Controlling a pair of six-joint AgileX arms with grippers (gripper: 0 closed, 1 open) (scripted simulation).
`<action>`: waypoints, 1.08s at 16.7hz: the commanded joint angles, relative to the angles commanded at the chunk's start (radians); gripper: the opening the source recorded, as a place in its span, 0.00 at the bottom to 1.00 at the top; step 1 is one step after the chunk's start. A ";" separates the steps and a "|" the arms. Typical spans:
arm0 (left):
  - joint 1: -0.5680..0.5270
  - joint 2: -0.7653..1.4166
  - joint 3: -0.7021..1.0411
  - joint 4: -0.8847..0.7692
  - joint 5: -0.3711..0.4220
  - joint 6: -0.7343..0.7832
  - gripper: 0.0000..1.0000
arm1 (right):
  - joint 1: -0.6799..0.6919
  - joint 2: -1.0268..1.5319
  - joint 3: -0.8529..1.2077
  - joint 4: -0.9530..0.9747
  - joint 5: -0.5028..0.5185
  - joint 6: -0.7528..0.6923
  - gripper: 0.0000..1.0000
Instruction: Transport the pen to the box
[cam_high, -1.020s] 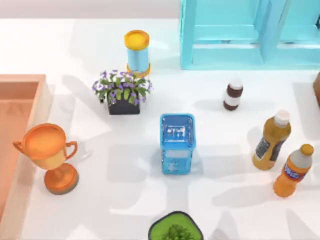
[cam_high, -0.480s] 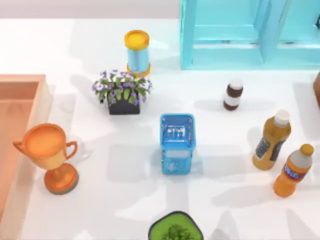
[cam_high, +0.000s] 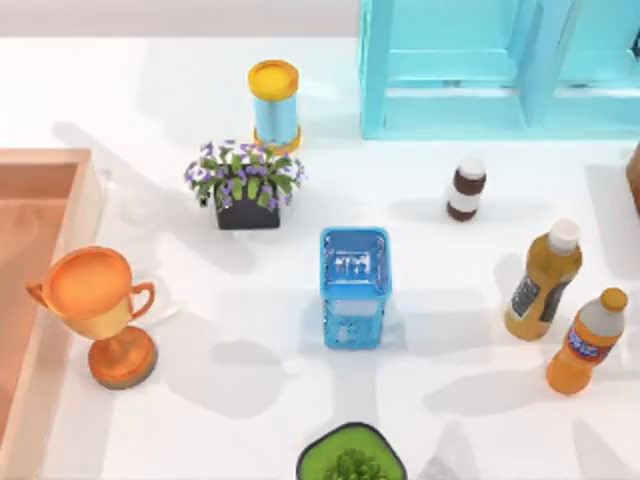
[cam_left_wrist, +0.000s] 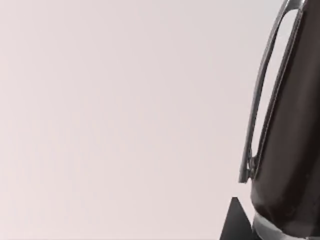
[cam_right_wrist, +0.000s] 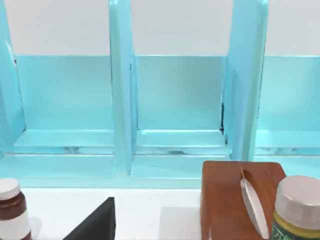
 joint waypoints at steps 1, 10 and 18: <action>-0.010 -0.026 -0.112 0.004 0.023 -0.007 0.00 | 0.000 0.000 0.000 0.000 0.000 0.000 1.00; -0.056 -0.227 -0.674 0.049 0.154 -0.020 0.00 | 0.000 0.000 0.000 0.000 0.000 0.000 1.00; -0.057 -0.233 -0.685 0.051 0.156 -0.020 0.23 | 0.000 0.000 0.000 0.000 0.000 0.000 1.00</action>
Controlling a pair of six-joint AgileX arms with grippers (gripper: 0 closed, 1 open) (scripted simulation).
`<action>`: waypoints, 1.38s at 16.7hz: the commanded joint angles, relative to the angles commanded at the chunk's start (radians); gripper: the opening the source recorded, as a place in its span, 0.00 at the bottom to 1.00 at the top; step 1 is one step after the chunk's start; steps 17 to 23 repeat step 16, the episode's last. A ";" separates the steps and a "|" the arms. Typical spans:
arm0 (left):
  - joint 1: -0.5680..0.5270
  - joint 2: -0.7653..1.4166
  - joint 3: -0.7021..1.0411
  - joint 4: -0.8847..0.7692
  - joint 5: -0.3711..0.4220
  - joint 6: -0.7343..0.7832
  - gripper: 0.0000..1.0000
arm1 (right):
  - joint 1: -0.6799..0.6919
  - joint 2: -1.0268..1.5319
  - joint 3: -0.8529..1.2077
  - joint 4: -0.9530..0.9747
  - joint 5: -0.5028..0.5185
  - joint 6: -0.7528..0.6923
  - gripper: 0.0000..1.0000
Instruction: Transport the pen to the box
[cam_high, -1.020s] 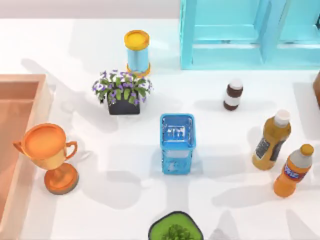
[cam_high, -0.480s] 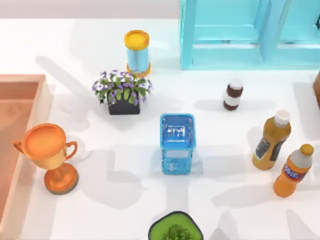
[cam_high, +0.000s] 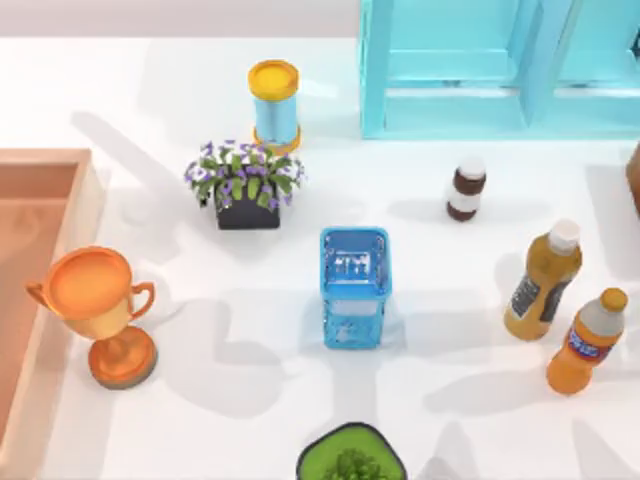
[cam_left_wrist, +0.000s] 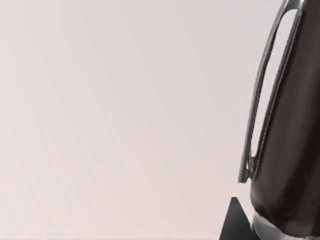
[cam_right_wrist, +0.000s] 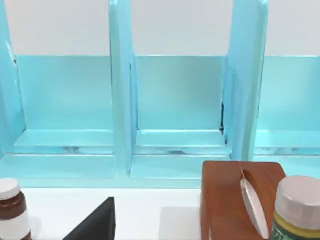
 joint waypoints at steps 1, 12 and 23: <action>0.000 0.000 0.000 0.000 0.000 0.000 0.30 | 0.000 0.000 0.000 0.000 0.000 0.000 1.00; 0.000 0.000 0.000 0.000 0.000 0.000 1.00 | 0.000 0.000 0.000 0.000 0.000 0.000 1.00; 0.000 0.000 0.000 0.000 0.000 0.000 1.00 | 0.000 0.000 0.000 0.000 0.000 0.000 1.00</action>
